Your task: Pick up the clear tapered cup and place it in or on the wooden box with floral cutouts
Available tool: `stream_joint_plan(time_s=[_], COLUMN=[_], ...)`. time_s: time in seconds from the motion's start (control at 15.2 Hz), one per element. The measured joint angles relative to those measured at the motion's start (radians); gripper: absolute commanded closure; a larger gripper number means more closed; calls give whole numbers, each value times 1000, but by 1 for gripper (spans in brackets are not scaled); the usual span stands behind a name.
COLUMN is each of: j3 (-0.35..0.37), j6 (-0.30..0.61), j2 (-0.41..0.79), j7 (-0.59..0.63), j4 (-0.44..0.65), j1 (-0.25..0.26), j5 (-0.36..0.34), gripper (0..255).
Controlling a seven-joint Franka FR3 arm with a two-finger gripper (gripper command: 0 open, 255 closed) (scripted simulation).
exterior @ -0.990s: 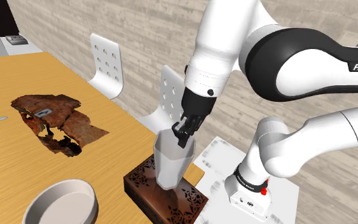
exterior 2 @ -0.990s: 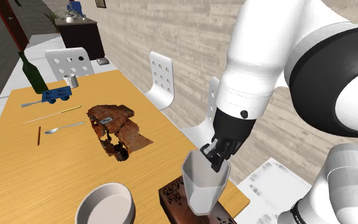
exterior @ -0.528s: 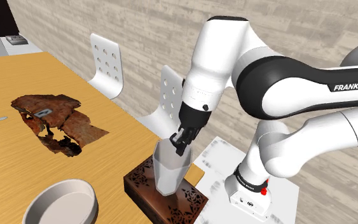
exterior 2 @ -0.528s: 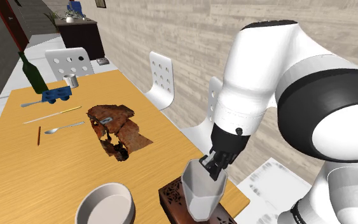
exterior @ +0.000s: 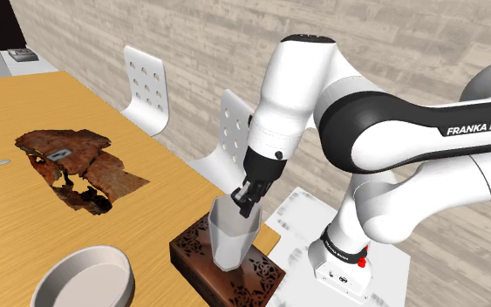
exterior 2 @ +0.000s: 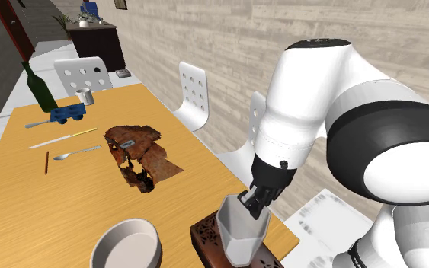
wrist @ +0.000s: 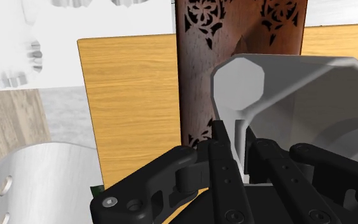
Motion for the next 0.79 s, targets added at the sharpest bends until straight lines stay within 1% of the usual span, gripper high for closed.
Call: stream_joint_plan(time_s=[0.07, 0.13, 0.53, 0.66, 0.79], j3=[0, 0, 2, -9, -33], j6=[0, 0, 2, -46, -107], j2=[0, -1, 2, -10, -18], j7=[0, 0, 0, 9, 6], j4=[0, 0, -4, 34, 86], j1=[0, 1, 1, 1, -6], j5=[0, 0, 2, -7, -26], gripper=[255, 0, 0, 0, 0])
